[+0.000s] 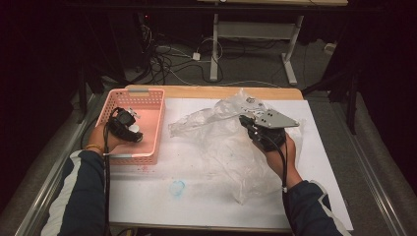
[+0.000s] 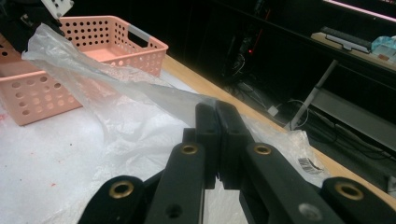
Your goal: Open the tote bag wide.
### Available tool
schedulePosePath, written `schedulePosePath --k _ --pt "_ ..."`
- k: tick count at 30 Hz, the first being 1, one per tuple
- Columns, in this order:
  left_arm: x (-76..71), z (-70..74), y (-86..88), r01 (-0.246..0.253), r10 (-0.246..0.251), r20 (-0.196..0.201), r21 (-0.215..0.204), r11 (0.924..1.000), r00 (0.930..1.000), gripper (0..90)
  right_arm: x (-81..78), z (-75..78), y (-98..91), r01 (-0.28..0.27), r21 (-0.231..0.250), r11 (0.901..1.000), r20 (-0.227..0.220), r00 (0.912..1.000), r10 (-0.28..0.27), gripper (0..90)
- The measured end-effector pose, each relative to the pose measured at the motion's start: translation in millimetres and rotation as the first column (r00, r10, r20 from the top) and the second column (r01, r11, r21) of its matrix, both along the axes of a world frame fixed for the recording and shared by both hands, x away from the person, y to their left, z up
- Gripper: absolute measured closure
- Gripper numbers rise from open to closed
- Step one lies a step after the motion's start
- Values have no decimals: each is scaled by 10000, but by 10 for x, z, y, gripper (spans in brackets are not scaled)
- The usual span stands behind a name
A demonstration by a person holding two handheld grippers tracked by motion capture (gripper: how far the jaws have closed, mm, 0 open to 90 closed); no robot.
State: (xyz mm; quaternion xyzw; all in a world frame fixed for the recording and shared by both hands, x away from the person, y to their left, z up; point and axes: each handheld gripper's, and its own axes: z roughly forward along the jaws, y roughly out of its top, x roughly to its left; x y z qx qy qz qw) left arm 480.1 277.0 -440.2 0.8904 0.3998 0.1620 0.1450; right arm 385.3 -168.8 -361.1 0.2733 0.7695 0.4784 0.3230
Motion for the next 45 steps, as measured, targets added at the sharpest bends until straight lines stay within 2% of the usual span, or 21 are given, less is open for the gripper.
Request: schedulePosePath --k 3,5,6,8,20,22,26,34,40,45 --pt "13 -17 -8 1 0 -97 42 10000 10000 439 -11 0 7 -27 -45 10000 15 10000 27 896" --pt "15 -3 10 18 -21 -123 -221 9998 9999 448 -12 -1 7 -26 -76 10000 30 10000 27 897" --pt "11 15 22 97 -101 -105 -379 9992 9999 480 -12 -5 9 -36 -85 10000 14 10000 36 899" --pt "7 20 20 63 -62 42 -172 9998 10000 481 -11 -8 9 -41 -68 10000 11 10000 41 899" --pt "5 27 7 158 -157 135 -68 9999 9998 486 -20 -28 32 -82 -143 9999 -50 10000 81 900" --pt "-3 45 9 69 -67 420 -38 10000 9991 486 -17 -29 27 -86 -146 9999 -44 10000 85 900" --pt "-26 107 31 17 10 957 -281 9996 9954 486 -16 -25 14 -58 -104 9999 -55 10000 58 900" --pt "-93 201 1 134 -19 1660 -682 9976 9861 487 -18 -30 14 -56 -125 9999 -91 9999 55 900" --pt "-154 285 -48 242 -48 2239 -843 9961 9746 487 -19 -26 3 -3 -203 9998 -79 10000 1 900" --pt "-223 353 -77 361 -10 2663 -1267 9913 9639 487 -26 -17 -1 -45 -298 9995 -64 10000 43 900"
